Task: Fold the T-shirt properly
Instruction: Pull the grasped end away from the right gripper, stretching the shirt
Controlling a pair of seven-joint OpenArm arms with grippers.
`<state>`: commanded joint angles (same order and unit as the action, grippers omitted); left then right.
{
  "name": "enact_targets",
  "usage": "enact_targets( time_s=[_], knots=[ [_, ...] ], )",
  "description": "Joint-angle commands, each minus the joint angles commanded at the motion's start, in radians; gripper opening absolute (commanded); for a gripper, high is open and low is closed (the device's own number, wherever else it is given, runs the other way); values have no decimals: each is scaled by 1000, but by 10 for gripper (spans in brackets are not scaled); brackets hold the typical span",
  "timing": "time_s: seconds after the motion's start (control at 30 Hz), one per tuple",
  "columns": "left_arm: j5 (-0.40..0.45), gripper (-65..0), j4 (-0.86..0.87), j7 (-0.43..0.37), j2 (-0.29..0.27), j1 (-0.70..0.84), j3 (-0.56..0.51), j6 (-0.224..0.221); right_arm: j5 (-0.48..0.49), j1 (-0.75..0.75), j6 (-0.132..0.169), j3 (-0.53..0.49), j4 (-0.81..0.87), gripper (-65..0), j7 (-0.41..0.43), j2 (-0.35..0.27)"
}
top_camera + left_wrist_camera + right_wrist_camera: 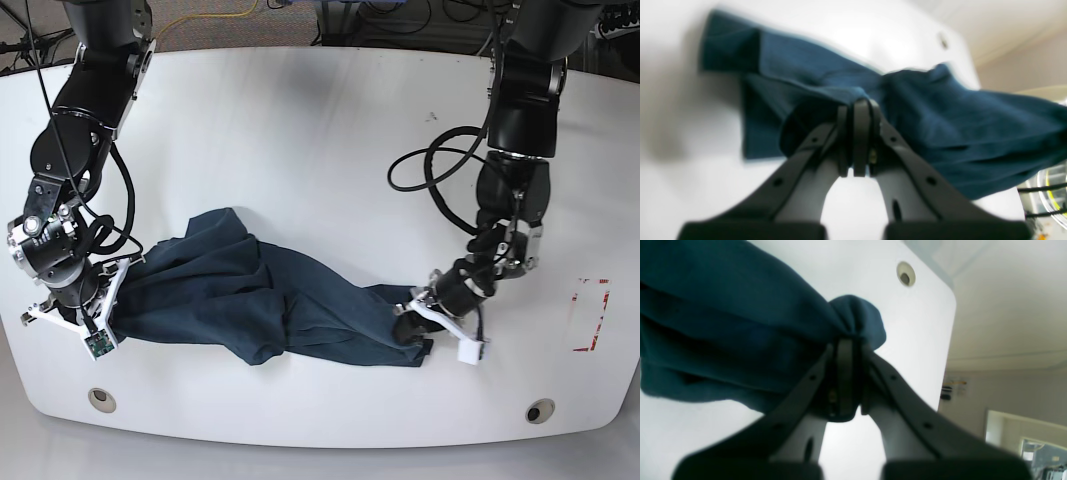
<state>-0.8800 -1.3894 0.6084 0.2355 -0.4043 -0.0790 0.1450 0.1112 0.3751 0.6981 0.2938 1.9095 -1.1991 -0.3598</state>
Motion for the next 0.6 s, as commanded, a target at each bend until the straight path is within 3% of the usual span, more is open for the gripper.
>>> enact_targets(
  time_s=[0.33,0.4,0.53,0.6],
  knots=[
    [-2,-650,-150,35,140,6,58,6,0,48,0,-2,-94,-650,2,0],
    [-2,-650,-158,28,161,2,71,31,0,77,0,-2,-141,-650,2,-3],
    [-2,-650,-178,-2,169,-17,147,143,2,144,0,-6,-203,-650,2,-6],
    [3,-650,-187,12,172,-34,186,158,2,173,0,-9,-218,-650,2,-8]
  ],
)
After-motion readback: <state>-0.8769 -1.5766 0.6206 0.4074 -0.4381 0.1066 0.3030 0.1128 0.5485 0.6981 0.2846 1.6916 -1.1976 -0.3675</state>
